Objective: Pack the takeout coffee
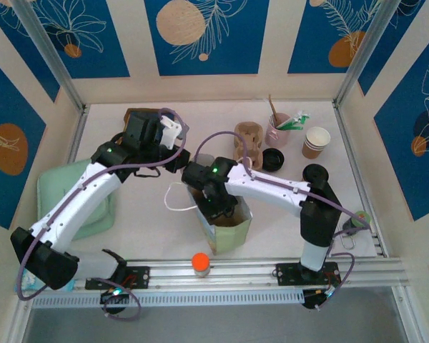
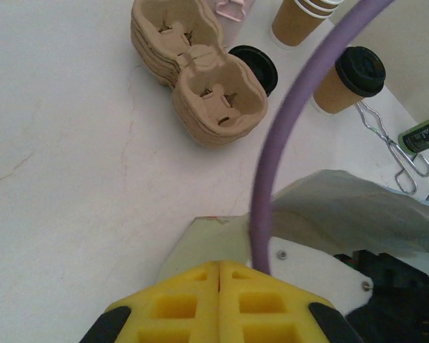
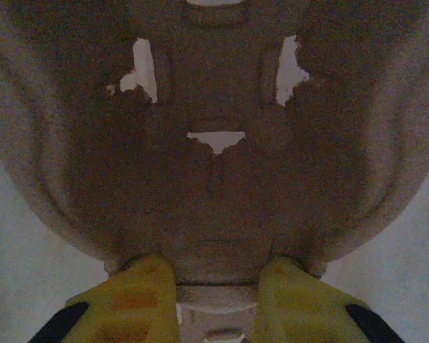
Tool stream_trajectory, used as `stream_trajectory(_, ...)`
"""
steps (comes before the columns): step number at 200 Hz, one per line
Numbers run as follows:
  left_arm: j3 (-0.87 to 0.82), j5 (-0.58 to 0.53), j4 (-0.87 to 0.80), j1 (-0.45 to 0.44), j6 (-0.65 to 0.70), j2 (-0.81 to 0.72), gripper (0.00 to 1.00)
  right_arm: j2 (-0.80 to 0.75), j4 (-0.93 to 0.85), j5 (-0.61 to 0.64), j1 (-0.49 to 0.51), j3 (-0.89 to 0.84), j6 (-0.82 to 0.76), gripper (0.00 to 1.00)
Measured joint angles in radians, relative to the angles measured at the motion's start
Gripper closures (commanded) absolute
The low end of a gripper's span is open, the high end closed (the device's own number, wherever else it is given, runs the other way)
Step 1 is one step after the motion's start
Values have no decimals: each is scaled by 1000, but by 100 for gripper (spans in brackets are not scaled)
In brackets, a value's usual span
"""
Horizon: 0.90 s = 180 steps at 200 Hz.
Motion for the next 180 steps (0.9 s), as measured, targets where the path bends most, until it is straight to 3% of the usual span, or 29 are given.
stream_trajectory(51,-5,-8,11,-5,-3,-6,93,5,46,0,0,-32,19,85)
stream_trajectory(120,-5,-26,14,-7,-3,-17,93,5,6,31,25,1,27,49)
stream_trajectory(180,-5,-68,8,-9,-3,-41,90,2,-79,91,45,145,29,43)
